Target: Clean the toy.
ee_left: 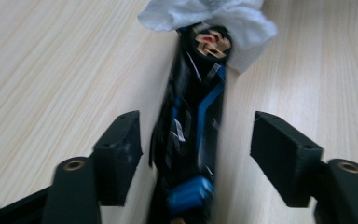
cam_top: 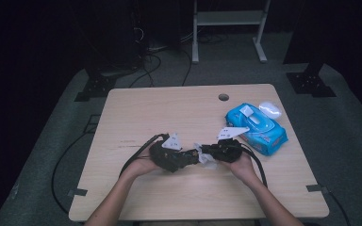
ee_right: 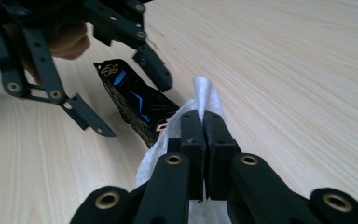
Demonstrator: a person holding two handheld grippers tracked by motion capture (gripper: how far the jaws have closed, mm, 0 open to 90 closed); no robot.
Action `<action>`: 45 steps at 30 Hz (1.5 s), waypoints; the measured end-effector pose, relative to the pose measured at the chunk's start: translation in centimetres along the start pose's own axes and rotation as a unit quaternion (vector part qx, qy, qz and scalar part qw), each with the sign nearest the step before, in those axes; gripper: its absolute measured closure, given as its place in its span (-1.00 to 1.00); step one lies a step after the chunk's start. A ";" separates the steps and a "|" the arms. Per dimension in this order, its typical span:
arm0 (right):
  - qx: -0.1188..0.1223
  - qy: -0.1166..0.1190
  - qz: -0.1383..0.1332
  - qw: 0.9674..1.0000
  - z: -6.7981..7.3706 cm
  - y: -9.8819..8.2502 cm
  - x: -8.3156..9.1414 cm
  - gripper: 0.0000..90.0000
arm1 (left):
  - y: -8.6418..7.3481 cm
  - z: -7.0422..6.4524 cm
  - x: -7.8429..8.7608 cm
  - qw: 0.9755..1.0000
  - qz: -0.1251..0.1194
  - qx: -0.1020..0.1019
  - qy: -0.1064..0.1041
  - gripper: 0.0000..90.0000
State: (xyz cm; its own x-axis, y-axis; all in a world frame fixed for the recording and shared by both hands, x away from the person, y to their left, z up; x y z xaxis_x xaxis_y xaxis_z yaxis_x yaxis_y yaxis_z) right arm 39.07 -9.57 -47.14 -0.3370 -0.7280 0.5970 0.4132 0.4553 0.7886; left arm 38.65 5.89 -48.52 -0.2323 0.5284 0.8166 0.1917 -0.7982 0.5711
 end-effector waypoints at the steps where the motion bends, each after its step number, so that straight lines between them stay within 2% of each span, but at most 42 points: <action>1: 0.001 -0.003 0.002 1.000 -0.1 -0.1 0.2 0.94 | 0.6 0.0 -0.6 1.000 0.013 -0.010 -0.004 -0.28; 5: -0.005 -0.008 0.003 1.000 -0.6 -0.5 0.9 0.94 | 1.4 0.0 -1.6 0.999 0.043 -0.026 -0.004 -0.28; 7: -0.012 -0.008 -0.002 1.000 -0.9 -0.7 1.2 0.93 | 1.5 0.1 -2.1 0.998 0.058 -0.024 -0.011 -0.18; 8: -0.012 -0.008 -0.002 1.000 -0.9 -0.7 1.2 0.93 | 1.5 0.1 -2.1 0.998 0.058 -0.024 -0.011 -0.17; 9: -0.015 -0.009 -0.006 1.000 -1.1 -0.8 1.4 0.93 | 1.4 0.3 -2.8 0.996 0.086 -0.023 -0.007 -0.19; 10: -0.017 -0.008 -0.007 1.000 -1.2 -0.9 1.4 0.93 | 1.4 0.3 -3.0 0.995 0.097 -0.026 -0.009 -0.19; 12: -0.020 -0.007 -0.007 1.000 -1.2 -1.0 1.4 0.93 | 1.4 0.4 -3.3 0.992 0.122 -0.030 0.004 -0.16; 13: -0.022 -0.006 -0.007 1.000 -1.3 -1.1 1.4 0.93 | 1.4 0.4 -3.3 0.991 0.130 -0.033 0.009 -0.06; 15: -0.026 -0.002 -0.008 1.000 -1.3 -1.1 1.3 0.93 | 1.5 0.2 -3.4 0.989 0.137 -0.050 0.015 0.14; 16: -0.026 -0.002 -0.009 1.000 -1.3 -1.1 1.3 0.93 | 1.5 0.1 -3.4 0.988 0.141 -0.052 0.015 0.18; 18: -0.028 0.000 -0.010 1.000 -1.3 -1.1 1.2 0.93 | 1.5 0.0 -3.3 0.989 0.140 -0.053 0.016 0.24; 19: -0.032 0.007 -0.013 0.999 -1.3 -1.1 1.1 0.93 | 1.5 0.0 -3.1 0.987 0.139 -0.072 0.034 0.24; 20: -0.035 0.010 -0.016 0.999 -1.2 -1.1 1.1 0.93 | 1.4 0.0 -3.0 0.988 0.133 -0.072 0.037 0.24; 23: -0.035 0.015 -0.015 0.999 -1.0 -1.1 0.9 0.93 | 1.2 0.0 -2.3 0.993 0.099 -0.062 0.032 0.25; 24: -0.035 0.015 -0.015 0.999 -1.0 -1.1 0.9 0.93 | 1.2 0.0 -2.3 0.993 0.099 -0.062 0.032 0.25; 25: -0.036 0.023 -0.020 0.999 -0.8 -0.9 1.0 0.93 | 1.1 0.0 -1.6 0.996 0.067 -0.049 0.036 0.25; 27: -0.035 0.034 -0.033 0.998 -0.5 -0.6 1.2 0.93 | 1.0 0.0 -1.1 0.997 0.039 -0.041 0.044 0.25; 30: -0.026 0.041 -0.037 0.998 0.1 -0.1 1.2 0.93 | 0.8 -0.2 -0.8 0.998 0.031 -0.038 0.047 0.25; 31: -0.011 0.052 -0.045 0.998 1.0 0.7 1.1 0.93 | 0.8 -0.7 -0.6 0.998 0.022 -0.044 0.049 0.25; 33: 0.000 0.052 -0.054 0.997 1.8 1.4 1.0 0.93 | 1.0 -1.1 -0.2 0.998 -0.002 -0.038 0.045 0.25; 34: 0.000 0.052 -0.054 0.997 1.8 1.4 1.0 0.93 | 1.0 -1.1 -0.2 0.998 -0.002 -0.038 0.045 0.25; 35: 0.004 0.060 -0.067 0.996 2.2 2.0 1.2 0.93 | 1.2 -1.2 0.2 0.998 -0.023 -0.034 0.046 0.25; 37: 0.006 0.063 -0.076 0.995 2.5 2.3 1.4 0.93 | 1.4 -1.4 0.8 0.997 -0.043 -0.032 0.052 0.26; 38: 0.008 0.063 -0.082 0.995 2.5 2.5 1.6 0.93 | 1.4 -1.4 0.8 0.997 -0.043 -0.032 0.052 0.26; 39: 0.008 0.065 -0.085 0.994 2.6 2.6 1.8 0.94 | 1.5 -1.7 1.2 0.997 -0.065 -0.025 0.037 0.26; 40: 0.007 0.063 -0.089 0.994 2.5 2.6 1.9 0.94 | 1.6 -1.8 1.4 0.997 -0.072 -0.023 0.034 0.26; 45: -0.002 0.063 -0.089 0.994 2.1 2.2 2.0 0.93 | 1.2 -1.8 1.6 0.996 -0.084 -0.019 0.032 0.26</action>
State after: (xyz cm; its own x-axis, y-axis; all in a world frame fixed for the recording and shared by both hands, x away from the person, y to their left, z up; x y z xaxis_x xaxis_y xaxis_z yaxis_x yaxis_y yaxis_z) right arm 37.49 -8.92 -43.92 -0.2966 -0.8555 0.4245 0.3607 0.3113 0.8792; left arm 36.79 5.23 -46.63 -0.3181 0.6375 0.7017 0.1094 -0.7105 0.6951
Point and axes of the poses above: each handheld gripper's, and its own axes: x roughly backward along the jaws, y roughly out of its top, z roughly to its left, the point moved 7 cm from there along -x, roughly forward along the jaws, and after that the axes turned 7 degrees about z, right-handed, at the moved point
